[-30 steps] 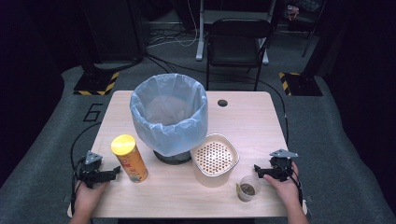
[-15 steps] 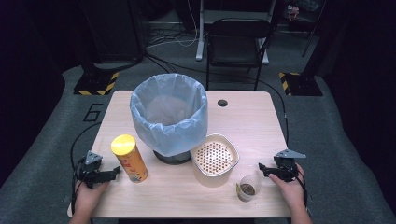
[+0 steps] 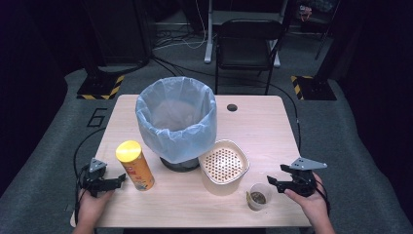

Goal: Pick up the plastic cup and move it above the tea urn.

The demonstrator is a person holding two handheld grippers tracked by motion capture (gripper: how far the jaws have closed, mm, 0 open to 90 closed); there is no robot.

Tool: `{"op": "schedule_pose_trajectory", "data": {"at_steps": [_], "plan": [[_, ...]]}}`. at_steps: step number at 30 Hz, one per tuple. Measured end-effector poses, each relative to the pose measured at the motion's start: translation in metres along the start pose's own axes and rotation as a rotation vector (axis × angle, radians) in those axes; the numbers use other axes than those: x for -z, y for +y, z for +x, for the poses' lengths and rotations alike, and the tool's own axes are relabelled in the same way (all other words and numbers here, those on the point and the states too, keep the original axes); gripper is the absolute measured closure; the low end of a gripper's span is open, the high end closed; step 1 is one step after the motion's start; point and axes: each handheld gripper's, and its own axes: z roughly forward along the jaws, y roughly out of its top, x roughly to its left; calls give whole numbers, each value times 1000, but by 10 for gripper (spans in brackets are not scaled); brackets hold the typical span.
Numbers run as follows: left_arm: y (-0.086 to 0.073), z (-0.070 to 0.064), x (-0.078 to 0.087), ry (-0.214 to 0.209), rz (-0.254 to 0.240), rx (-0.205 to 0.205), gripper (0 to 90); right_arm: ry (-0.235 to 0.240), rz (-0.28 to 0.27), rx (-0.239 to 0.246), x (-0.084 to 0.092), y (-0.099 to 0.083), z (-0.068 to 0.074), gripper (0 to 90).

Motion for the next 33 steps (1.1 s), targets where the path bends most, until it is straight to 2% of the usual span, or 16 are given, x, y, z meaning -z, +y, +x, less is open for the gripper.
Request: {"op": "schedule_pose_trajectory", "data": {"at_steps": [4,5,6,7,8,11,19,21,28,33], "plan": [[0,0,0,0,0,0,103,56,-19,25,7,7,9,253],[0,0,0,0,0,0,103,56,-19,25,7,7,9,253],[0,0,0,0,0,0,103,85,-25,41,10,11,15,249],[0,0,0,0,0,0,103,85,-25,41,10,11,15,249],[0,0,0,0,0,0,103,110,-22,67,12,15,20,235],[0,0,0,1,0,2,103,142,-8,87,11,17,27,212],[-1,-1,0,2,-7,7,104,191,1,136,9,18,47,140],[0,-1,1,0,9,2,103,210,-7,150,8,17,50,137],[0,-1,1,0,11,0,104,231,8,158,-2,8,58,125],[0,-1,1,-1,9,4,103,234,43,158,-12,-4,62,125]]}}
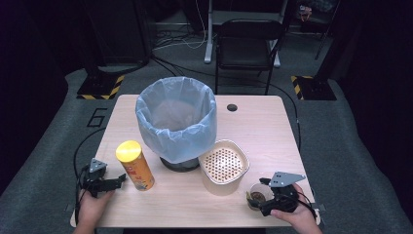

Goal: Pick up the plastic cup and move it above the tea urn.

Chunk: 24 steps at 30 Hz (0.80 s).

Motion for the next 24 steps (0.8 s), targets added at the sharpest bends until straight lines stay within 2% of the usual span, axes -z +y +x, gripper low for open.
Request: {"op": "schedule_pose_trajectory", "data": {"at_steps": [3,6,10,15,16,18,19,21,22,24], "plan": [[0,0,0,1,2,-3,104,1,18,28,-6,-5,1,129],[0,0,0,1,2,-3,103,-10,34,37,-9,-7,1,176],[0,0,0,1,2,-3,104,-23,16,40,-7,-9,-2,200],[0,0,0,1,1,-1,104,-78,15,6,-2,-12,-13,204],[0,0,0,0,0,0,103,-91,11,-22,0,-13,-16,204],[0,0,0,0,-1,1,104,-103,9,-29,2,-14,-20,204],[0,0,0,1,-2,1,103,-126,6,-52,5,-16,-29,205],[0,0,0,1,2,-3,104,-134,4,-62,6,-17,-32,205],[0,0,0,0,0,0,104,-144,-4,-83,9,-19,-41,205],[0,0,0,1,2,-3,104,-154,-5,-92,11,-19,-47,205]]}}
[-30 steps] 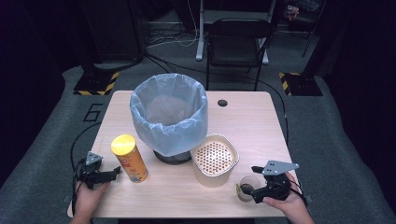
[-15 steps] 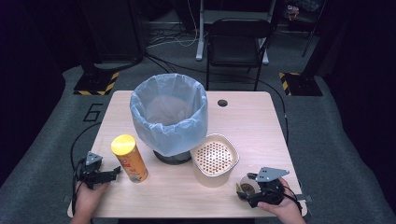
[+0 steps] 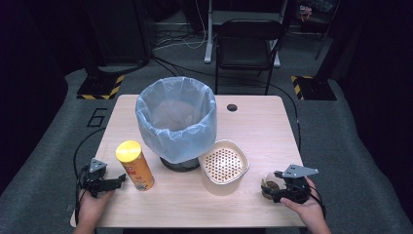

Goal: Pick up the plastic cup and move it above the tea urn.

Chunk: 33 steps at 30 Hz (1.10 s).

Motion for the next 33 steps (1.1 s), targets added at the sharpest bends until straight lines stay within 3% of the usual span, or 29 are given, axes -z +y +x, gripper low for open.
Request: {"op": "schedule_pose_trajectory", "data": {"at_steps": [6,7,14,22,25,28,32,33], "plan": [[0,0,0,0,0,0,103,-14,10,-35,1,1,-15,179],[0,0,0,-1,-4,4,103,-16,9,-45,1,1,-16,134],[0,0,0,-1,-3,4,103,-29,-6,-50,5,9,-14,98],[0,0,0,0,-1,1,103,-45,-62,5,21,33,-6,102],[0,0,-1,0,-7,6,103,-26,-98,6,24,50,-2,201],[0,0,-1,0,-7,6,103,21,-118,-12,20,69,2,386],[0,0,-1,0,-7,6,103,53,-124,7,10,82,7,456],[0,0,-1,0,-7,6,103,69,-117,4,-1,90,11,473]]}}
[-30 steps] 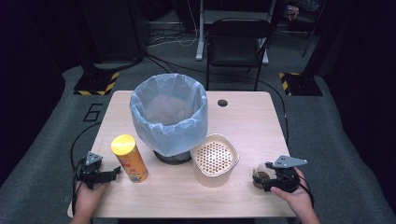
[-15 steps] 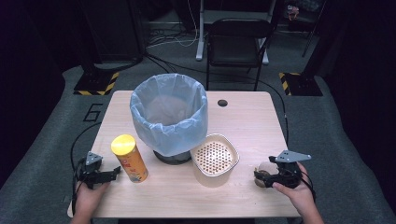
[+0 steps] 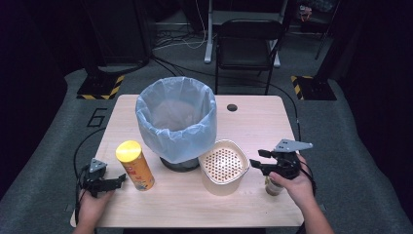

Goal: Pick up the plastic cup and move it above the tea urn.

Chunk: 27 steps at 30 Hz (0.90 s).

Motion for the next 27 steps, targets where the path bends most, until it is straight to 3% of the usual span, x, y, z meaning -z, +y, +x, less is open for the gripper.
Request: {"op": "schedule_pose_trajectory", "data": {"at_steps": [6,12,17,23,27], "plan": [[0,0,0,0,-1,0,103,5,40,-24,-25,5,3,536],[0,0,-1,1,-8,1,103,30,76,-36,-34,2,2,550],[0,0,-1,1,-8,1,103,55,100,-31,-31,0,5,559],[0,0,-1,1,-7,1,103,50,115,-46,-21,-6,6,560],[0,0,0,-1,0,-1,103,53,122,-40,-5,-16,9,568]]}}
